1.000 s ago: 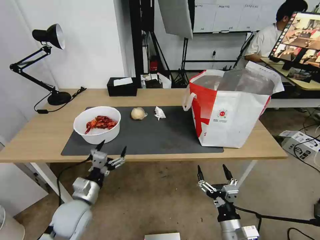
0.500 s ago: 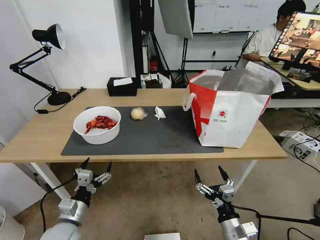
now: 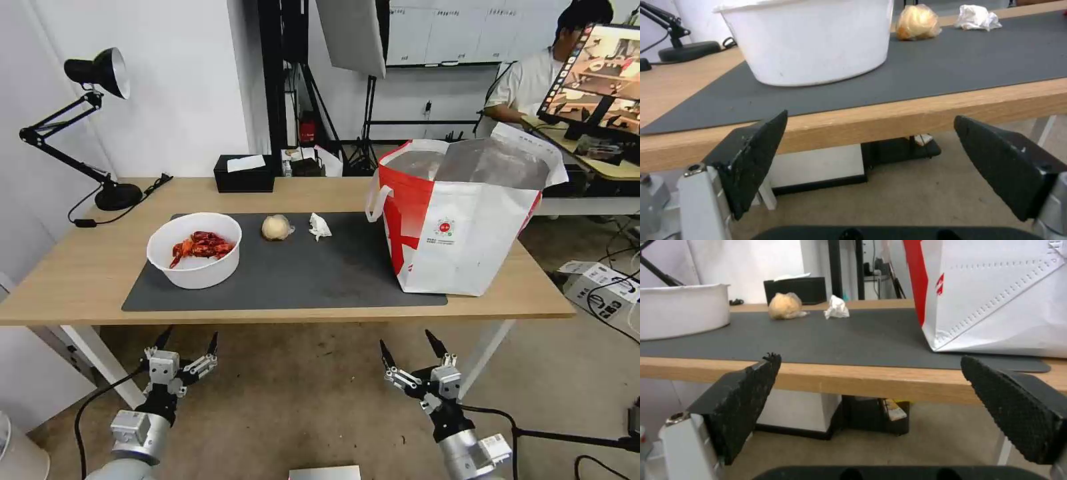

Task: Pick up the trash from the table and place it into the takeout bag.

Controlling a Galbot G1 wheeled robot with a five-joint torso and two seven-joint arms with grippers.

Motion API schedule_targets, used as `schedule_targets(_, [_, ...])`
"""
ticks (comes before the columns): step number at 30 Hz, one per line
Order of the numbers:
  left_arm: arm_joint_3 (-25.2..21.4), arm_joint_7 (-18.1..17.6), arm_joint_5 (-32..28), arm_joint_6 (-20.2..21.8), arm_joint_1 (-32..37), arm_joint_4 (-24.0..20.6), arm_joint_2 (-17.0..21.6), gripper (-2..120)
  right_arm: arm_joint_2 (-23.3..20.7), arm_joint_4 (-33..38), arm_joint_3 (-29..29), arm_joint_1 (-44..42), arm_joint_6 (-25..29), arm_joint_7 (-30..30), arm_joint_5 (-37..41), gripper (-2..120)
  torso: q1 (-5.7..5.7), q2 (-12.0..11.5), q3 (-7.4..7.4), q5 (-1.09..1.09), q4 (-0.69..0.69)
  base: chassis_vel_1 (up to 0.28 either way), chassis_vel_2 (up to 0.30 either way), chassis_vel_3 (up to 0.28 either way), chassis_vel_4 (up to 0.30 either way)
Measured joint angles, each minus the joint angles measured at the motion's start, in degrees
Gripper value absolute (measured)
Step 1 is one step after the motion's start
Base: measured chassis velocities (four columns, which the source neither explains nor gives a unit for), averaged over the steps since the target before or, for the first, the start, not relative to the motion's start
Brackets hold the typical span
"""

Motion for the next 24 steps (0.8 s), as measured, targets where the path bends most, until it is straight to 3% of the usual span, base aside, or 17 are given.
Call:
schedule_targets(10, [0.0, 0.6, -0.1, -0.4, -0.9, 0.2, 0.4, 100, -5.6, 2.6, -3.0, 4.9, -5.2, -1.8, 6.8, 100, 0.00, 0.0, 0.00, -0.01, 0.00, 0.000, 0.000, 0.000, 0.000])
schedule_targets(17, [0.5, 0.7, 1.3, 0.0, -1.0, -0.7, -0.3, 100, -12.5, 0.9, -8.2, 16.7, -10.5, -2.9, 14.3, 100, 0.01, 0.0, 0.01, 0.02, 0.00, 0.000, 0.000, 0.000, 0.000])
schedule_targets(21, [0.9, 0.7, 2.2, 0.2, -0.8, -1.1, -1.0, 100, -15.0, -1.5, -12.6, 23.6, -12.8, -0.3, 16.8, 100, 0.01, 0.0, 0.01, -0.01, 0.01, 0.000, 0.000, 0.000, 0.000])
schedule_targets(24, [1.1, 0.7, 2.4, 0.3, -0.9, -1.2, -1.1, 100, -15.0, -4.0, -17.8, 30.9, -15.3, 5.3, 17.2, 100, 0.01, 0.0, 0.01, -0.01, 0.00, 0.000, 0.000, 0.000, 0.000])
